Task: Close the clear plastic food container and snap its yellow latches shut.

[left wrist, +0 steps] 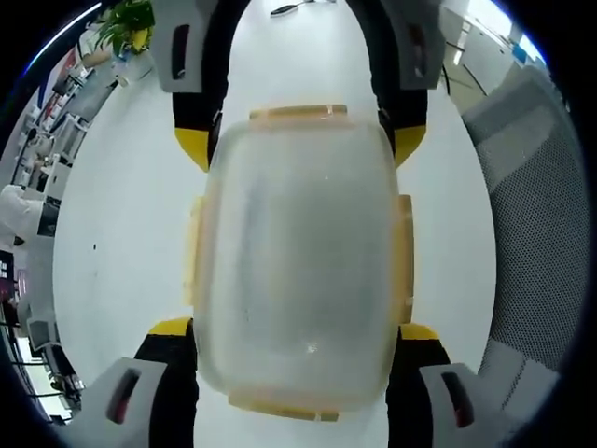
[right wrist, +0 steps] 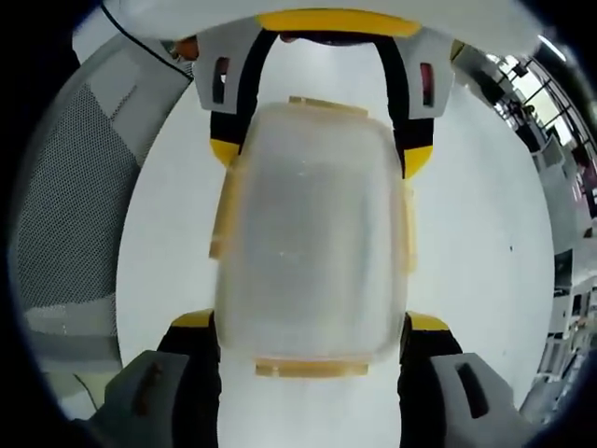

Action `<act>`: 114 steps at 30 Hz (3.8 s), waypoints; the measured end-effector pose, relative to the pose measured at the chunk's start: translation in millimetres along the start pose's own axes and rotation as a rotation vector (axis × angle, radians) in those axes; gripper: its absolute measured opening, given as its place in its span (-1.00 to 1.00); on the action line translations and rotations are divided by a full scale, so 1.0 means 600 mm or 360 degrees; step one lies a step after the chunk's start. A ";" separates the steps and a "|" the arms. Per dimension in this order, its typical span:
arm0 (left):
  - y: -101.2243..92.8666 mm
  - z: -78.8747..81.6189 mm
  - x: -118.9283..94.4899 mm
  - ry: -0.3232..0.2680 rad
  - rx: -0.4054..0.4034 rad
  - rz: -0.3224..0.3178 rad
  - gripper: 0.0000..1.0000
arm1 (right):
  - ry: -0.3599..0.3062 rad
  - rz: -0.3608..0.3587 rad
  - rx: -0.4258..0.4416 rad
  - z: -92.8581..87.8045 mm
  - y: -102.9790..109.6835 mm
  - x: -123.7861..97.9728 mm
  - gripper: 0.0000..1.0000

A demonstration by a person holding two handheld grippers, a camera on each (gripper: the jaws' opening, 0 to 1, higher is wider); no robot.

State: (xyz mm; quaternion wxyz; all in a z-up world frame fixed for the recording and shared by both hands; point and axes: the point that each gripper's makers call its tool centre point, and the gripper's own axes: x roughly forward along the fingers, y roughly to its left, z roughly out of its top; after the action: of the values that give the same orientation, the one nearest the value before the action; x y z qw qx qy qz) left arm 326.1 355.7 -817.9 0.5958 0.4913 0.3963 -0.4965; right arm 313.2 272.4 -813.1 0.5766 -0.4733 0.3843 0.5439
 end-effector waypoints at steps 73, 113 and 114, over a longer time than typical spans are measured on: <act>0.148 -0.040 -0.018 -0.0833 -0.0598 0.0313 0.62 | -0.0672 -0.0303 0.1063 -0.005 -0.116 0.019 0.69; 0.009 -0.138 -0.023 -0.1140 -0.1555 0.0129 0.57 | -0.1057 -0.0399 0.1558 0.009 -0.029 -0.036 0.90; 0.003 -0.140 -0.023 -0.1138 -0.1562 0.0119 0.57 | -0.1068 -0.0390 0.1576 0.006 -0.025 -0.038 0.93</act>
State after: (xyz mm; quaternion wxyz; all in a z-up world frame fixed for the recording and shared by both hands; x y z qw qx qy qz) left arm 326.6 440.8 -821.1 0.8660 -0.0242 0.3368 -0.3689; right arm 325.5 270.4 -788.5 0.8761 0.0074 0.3316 0.3499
